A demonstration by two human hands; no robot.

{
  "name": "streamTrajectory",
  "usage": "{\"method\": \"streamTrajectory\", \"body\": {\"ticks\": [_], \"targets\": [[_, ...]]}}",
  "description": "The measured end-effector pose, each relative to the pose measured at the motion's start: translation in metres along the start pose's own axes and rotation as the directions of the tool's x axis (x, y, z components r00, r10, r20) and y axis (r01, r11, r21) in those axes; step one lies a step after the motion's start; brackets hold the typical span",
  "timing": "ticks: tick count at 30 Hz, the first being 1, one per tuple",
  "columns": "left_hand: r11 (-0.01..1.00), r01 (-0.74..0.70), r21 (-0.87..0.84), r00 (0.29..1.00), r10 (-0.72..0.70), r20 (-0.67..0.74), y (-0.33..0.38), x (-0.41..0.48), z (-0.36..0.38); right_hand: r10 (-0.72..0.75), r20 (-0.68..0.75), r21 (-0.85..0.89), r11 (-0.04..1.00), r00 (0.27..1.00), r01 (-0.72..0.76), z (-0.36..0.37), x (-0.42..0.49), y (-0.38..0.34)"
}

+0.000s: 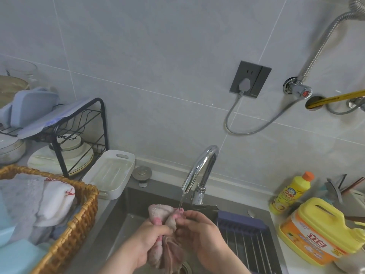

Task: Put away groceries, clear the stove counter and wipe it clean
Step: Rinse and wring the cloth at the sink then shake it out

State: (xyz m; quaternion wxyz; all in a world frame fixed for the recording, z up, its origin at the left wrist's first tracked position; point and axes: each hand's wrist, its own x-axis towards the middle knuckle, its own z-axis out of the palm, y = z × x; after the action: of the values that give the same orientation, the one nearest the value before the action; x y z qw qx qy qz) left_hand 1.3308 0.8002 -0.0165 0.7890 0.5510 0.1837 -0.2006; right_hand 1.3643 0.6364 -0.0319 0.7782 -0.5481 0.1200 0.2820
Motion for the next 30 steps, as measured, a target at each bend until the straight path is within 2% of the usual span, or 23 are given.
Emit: {"method": "streamTrajectory", "body": {"ticks": [2,5,7,10,13,15,16,18,20,22,27,30], "targets": [[1.0,0.025,-0.005,1.0,-0.025,-0.014,-0.002,0.002,-0.004,-0.034,-0.192,-0.082,0.996,0.981,0.018,-0.004,0.001,-0.005],[0.997,0.054,-0.056,0.997,-0.057,-0.044,-0.003,0.002,-0.011,-0.08,-0.538,-0.176,0.984,0.839,-0.02,-0.032,0.011,-0.008],[0.996,0.06,-0.073,0.997,-0.063,-0.044,-0.003,0.001,-0.014,-0.094,-0.608,-0.191,0.981,0.789,-0.03,-0.044,0.018,-0.01],[0.989,0.118,-0.092,0.992,-0.12,-0.027,-0.004,-0.001,-0.016,-0.184,-0.544,-0.28,0.959,0.819,0.03,-0.047,0.022,-0.024],[0.985,0.15,-0.091,0.988,-0.153,-0.027,-0.005,-0.002,-0.015,-0.337,-0.529,-0.463,0.884,0.779,0.068,-0.044,0.028,-0.043],[0.983,0.155,-0.096,0.987,-0.158,-0.029,-0.005,-0.001,-0.015,-0.424,-0.511,-0.672,0.74,0.747,-0.04,-0.043,0.032,-0.052],[0.984,0.153,-0.096,0.987,-0.156,-0.031,-0.004,-0.001,-0.015,-0.437,-0.49,-0.757,0.642,0.754,-0.119,-0.044,0.032,-0.053],[0.985,0.148,-0.091,0.988,-0.151,-0.035,-0.002,0.0,-0.014,-0.408,-0.402,-0.864,0.465,0.82,-0.192,-0.049,0.03,-0.051],[0.986,0.146,-0.084,0.989,-0.148,-0.028,0.001,0.0,-0.014,-0.401,-0.356,-0.908,0.363,0.844,-0.21,-0.053,0.028,-0.05],[0.986,0.148,-0.082,0.989,-0.15,-0.009,0.004,-0.001,-0.013,-0.437,-0.351,-0.917,0.341,0.828,-0.209,-0.057,0.026,-0.053],[0.986,0.136,-0.095,0.991,-0.135,0.012,0.006,-0.001,-0.015,-0.476,-0.345,-0.883,0.456,0.809,-0.108,-0.064,0.023,-0.055],[0.983,0.141,-0.117,0.99,-0.14,0.017,0.004,-0.001,-0.016,-0.501,-0.35,-0.87,0.488,0.792,-0.077,-0.067,0.025,-0.055]]}}
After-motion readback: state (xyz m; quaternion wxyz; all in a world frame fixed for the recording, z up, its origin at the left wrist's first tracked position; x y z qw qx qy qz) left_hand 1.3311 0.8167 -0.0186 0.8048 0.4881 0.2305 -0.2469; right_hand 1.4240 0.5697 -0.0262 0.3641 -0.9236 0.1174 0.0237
